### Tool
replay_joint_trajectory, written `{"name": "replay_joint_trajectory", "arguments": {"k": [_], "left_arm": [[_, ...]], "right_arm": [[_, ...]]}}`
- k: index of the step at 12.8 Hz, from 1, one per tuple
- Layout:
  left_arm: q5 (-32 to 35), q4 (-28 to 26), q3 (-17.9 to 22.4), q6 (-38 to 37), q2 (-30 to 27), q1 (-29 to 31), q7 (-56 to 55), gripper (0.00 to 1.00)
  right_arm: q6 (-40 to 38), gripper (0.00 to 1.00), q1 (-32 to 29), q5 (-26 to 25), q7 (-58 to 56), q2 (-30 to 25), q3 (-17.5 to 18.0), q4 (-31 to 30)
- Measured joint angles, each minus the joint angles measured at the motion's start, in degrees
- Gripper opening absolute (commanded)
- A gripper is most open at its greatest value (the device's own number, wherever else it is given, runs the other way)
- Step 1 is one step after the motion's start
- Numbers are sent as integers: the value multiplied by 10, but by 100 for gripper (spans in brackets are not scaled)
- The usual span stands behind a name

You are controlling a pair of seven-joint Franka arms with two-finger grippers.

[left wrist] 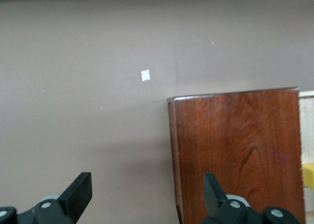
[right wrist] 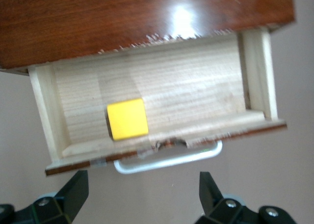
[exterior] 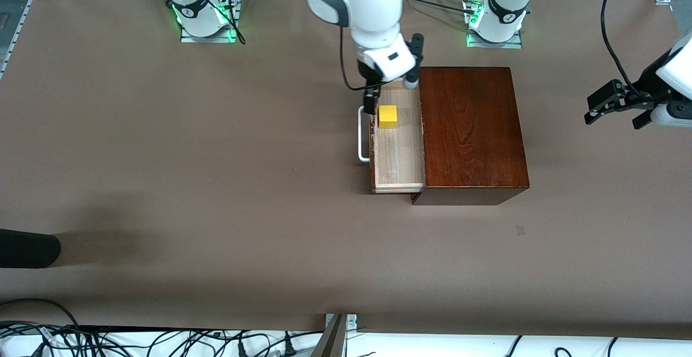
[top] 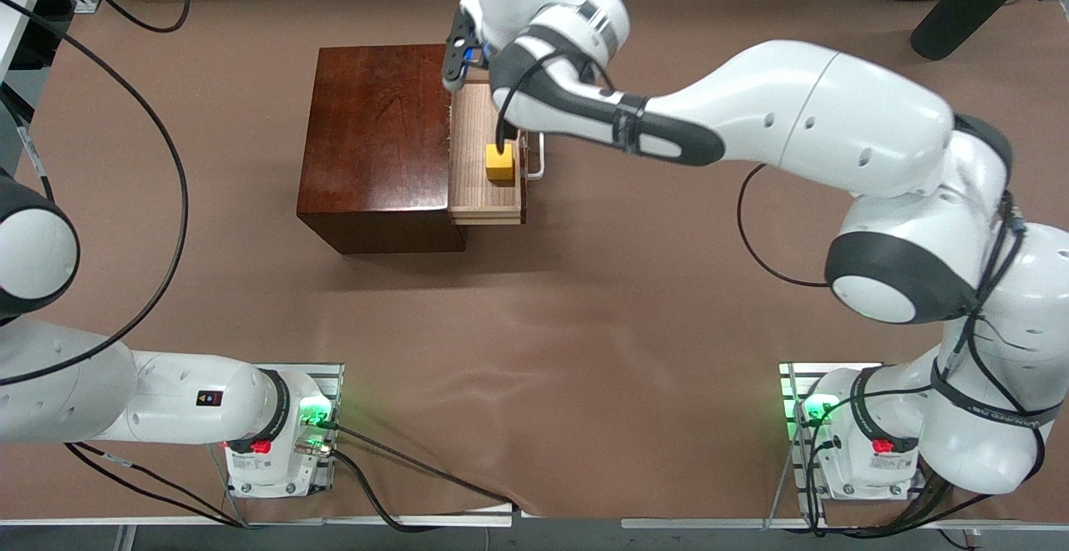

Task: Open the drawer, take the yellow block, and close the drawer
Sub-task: 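Lower the right gripper into the drawer around the yellow cube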

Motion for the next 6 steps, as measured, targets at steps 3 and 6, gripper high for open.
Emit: {"name": "replay_joint_trajectory", "arguments": {"k": [3,6], "left_arm": [[9,-26,-19,1,-12,2,1,100],[11,-28,-20,1,-12,5,9,100]], "right_arm": [[6,100,20,-22,-1,36,-1,10],[17,100,19,-23,-23,57,-6,13]]}}
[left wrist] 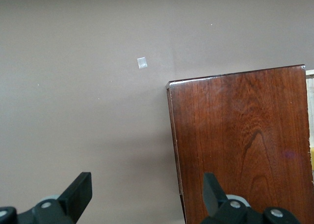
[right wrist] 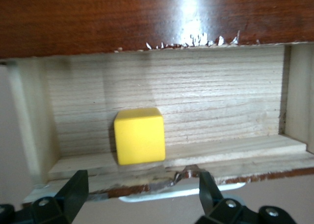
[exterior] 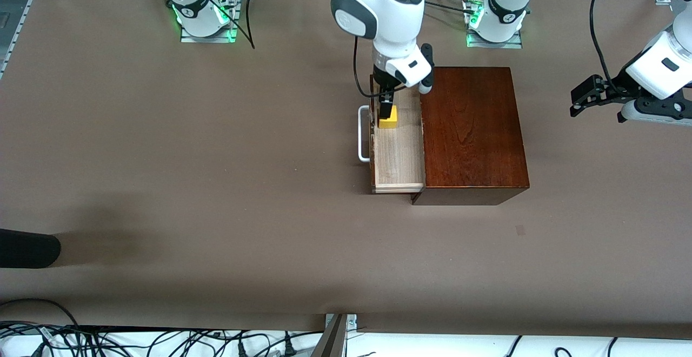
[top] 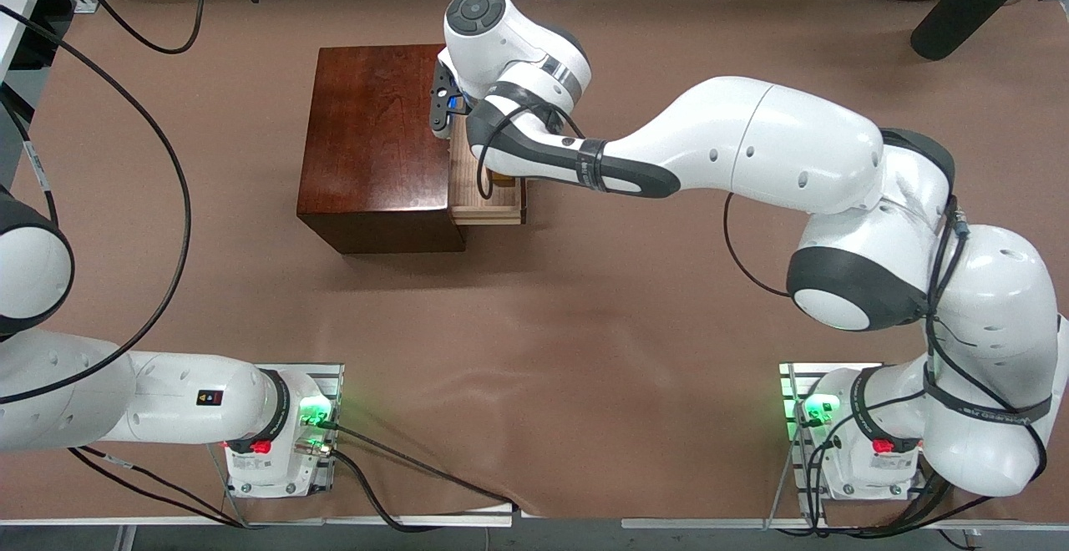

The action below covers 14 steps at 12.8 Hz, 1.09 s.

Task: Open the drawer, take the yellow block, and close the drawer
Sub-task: 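Lower the right gripper into the drawer around the yellow cube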

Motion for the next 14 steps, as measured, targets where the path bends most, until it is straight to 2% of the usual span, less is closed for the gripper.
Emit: {"name": "replay_joint_trajectory", "arguments": {"k": [13,14], "left_arm": [[9,2,-4,3,1,1,7,100],[9,2,-4,3,1,1,7,100]], "right_arm": [[52,100,0,0,-12,49,-1,3],[54,97,0,0,-12,52,-1,3]]}}
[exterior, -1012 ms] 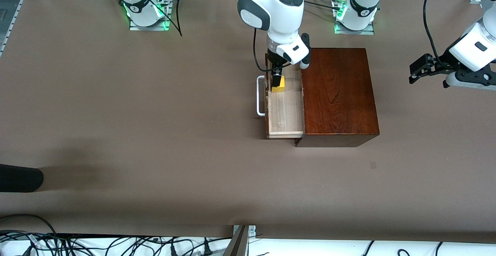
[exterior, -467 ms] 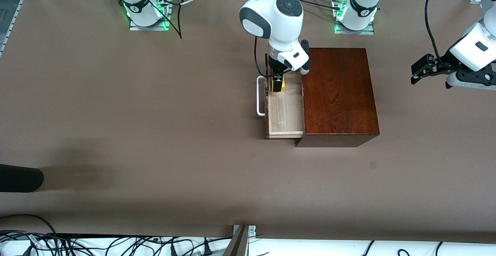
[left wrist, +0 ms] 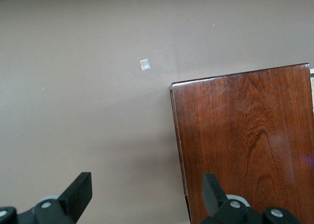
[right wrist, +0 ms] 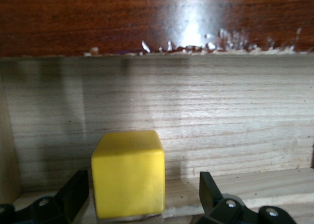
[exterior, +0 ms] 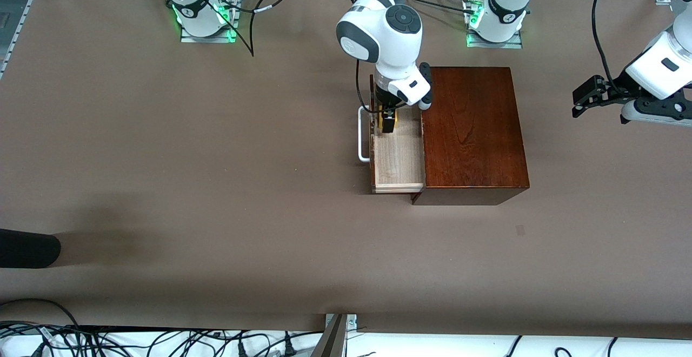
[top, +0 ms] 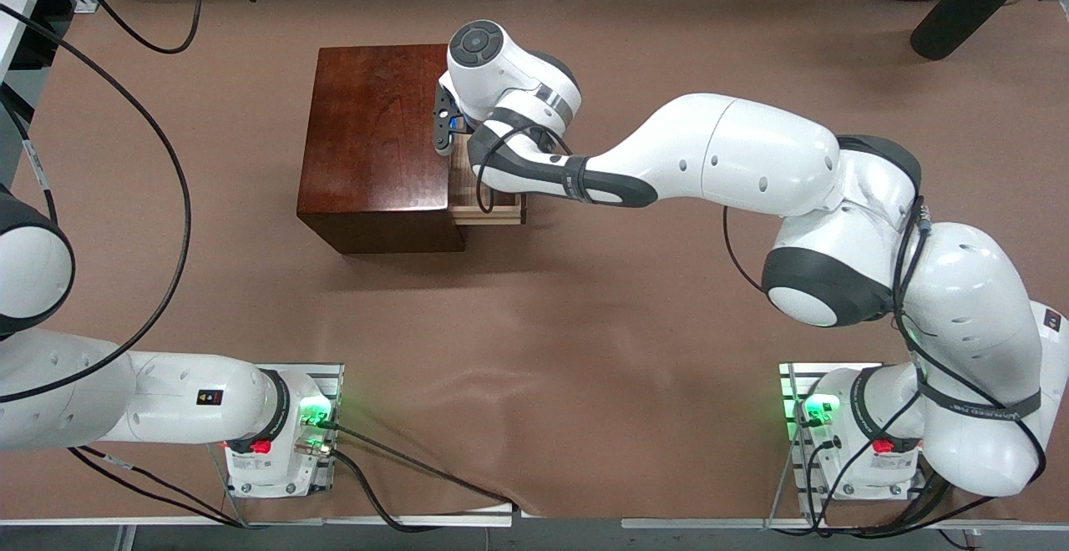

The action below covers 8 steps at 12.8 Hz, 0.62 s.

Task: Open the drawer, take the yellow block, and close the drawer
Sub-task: 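Lower the right gripper into the drawer around the yellow cube, then grasp the yellow cube with the right gripper and lift it out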

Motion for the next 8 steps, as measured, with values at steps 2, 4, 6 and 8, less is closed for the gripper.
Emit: {"name": "replay_joint_trajectory", "arguments": {"k": [2,4,6,8], "left_arm": [[0,0,-1,0,0,0,0,100],[0,0,-1,0,0,0,0,100],[0,0,-1,0,0,0,0,100],[0,0,-2,0,0,0,0,100]], "right_arm": [[4,50,0,0,0,4,0,0],[5,0,0,0,0,5,0,0],[6,0,0,0,1,5,0,3],[6,0,0,0,10,5,-2,7]]}}
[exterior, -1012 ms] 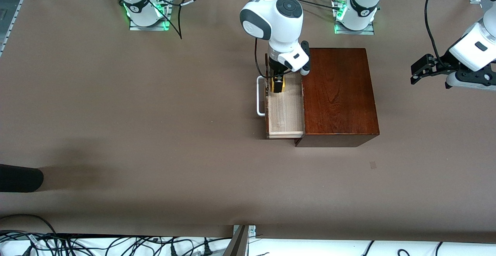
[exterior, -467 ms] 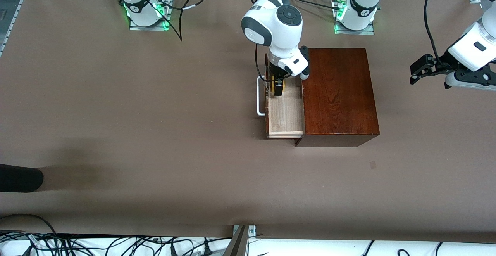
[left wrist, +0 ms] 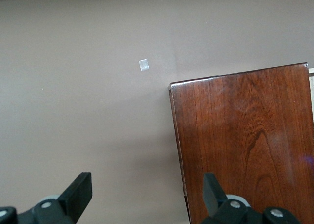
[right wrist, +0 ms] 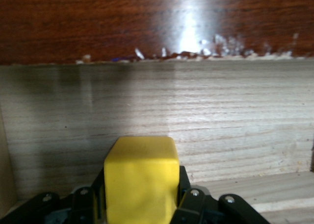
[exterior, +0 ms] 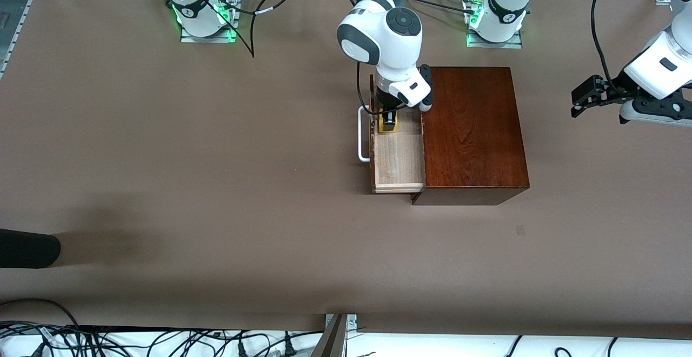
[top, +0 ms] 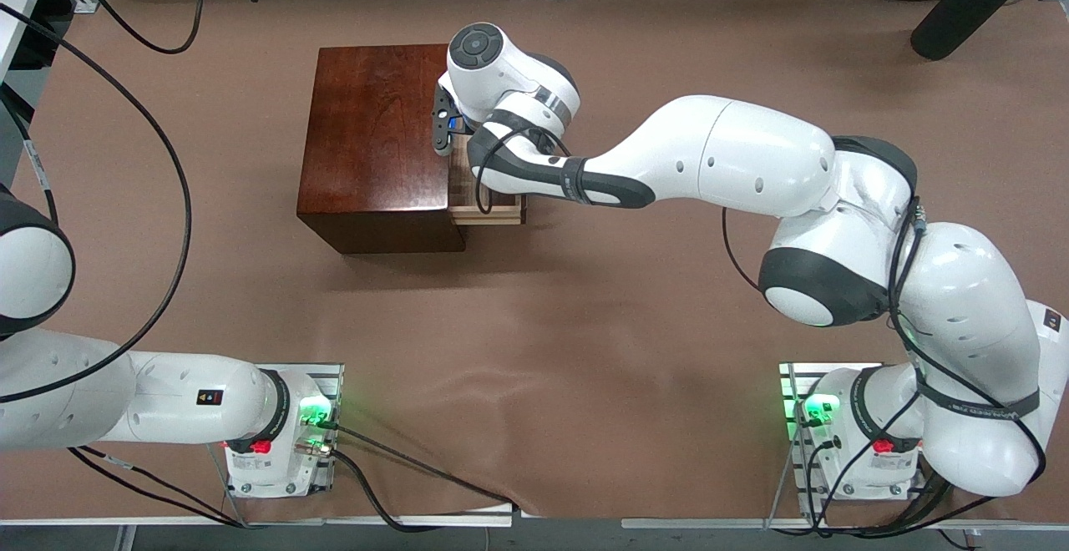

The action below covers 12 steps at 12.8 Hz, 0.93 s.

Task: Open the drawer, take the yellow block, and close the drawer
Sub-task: 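Grasp the yellow cube with the right gripper and lift it out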

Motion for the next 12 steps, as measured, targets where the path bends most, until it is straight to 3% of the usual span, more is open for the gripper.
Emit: {"name": "replay_joint_trajectory", "arguments": {"k": [3,7,9,12], "left_arm": [[0,0,-1,0,0,0,0,100],[0,0,-2,0,0,0,0,100],[0,0,-2,0,0,-1,0,100],[0,0,-3,0,0,-1,0,100]], "right_arm": [[-16,0,0,0,7,-5,-3,19],[-101,0,-15,0,12,-34,-10,94],[-134,0,-46,4,14,-72,-14,104],[-159,0,-139,19,14,-120,-18,105]]}}
